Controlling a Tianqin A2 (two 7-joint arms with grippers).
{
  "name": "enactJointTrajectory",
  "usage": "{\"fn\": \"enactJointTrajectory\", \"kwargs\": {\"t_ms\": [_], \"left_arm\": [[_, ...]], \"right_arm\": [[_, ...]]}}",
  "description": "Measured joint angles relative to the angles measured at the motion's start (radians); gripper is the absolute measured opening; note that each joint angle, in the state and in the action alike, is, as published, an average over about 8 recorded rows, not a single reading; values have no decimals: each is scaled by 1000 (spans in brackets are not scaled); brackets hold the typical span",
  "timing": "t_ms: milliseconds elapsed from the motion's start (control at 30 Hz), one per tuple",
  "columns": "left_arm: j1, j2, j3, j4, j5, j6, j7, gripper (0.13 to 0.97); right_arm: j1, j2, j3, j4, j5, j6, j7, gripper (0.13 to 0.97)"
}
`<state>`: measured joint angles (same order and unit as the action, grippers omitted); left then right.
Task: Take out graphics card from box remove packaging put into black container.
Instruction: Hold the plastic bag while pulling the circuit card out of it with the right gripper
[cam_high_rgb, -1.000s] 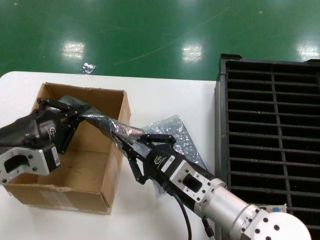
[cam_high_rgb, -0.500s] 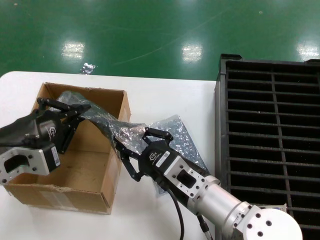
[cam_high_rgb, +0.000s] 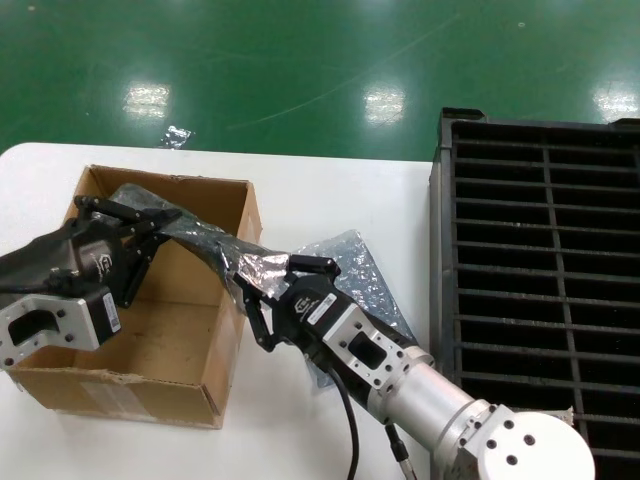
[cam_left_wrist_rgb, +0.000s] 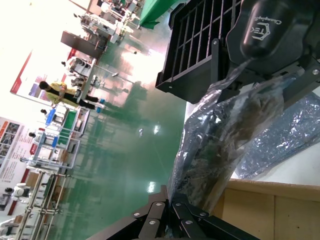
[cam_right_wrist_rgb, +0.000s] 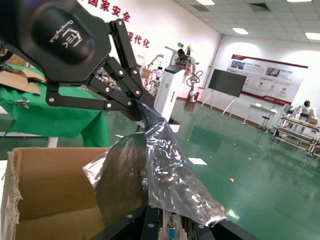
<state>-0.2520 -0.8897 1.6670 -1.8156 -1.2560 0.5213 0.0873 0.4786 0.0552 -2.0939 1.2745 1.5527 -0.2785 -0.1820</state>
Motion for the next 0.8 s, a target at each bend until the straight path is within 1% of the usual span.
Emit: {"fn": "enactJointTrajectory", "kwargs": {"t_ms": [200, 367, 567, 800], "left_arm": [[0, 0, 0, 0, 0, 0, 0, 139], [0, 0, 0, 0, 0, 0, 0, 139], [0, 0, 0, 0, 0, 0, 0, 139], [0, 0, 0, 0, 0, 0, 0, 139]], "right_arm": [[-15, 11, 9, 29, -12, -2, 14, 187], [-46, 40, 17, 91, -58, -8, 59, 187], [-120, 89, 57, 231, -169, -40, 168, 187], [-247, 155, 159, 441, -289, -103, 300, 187]]}}
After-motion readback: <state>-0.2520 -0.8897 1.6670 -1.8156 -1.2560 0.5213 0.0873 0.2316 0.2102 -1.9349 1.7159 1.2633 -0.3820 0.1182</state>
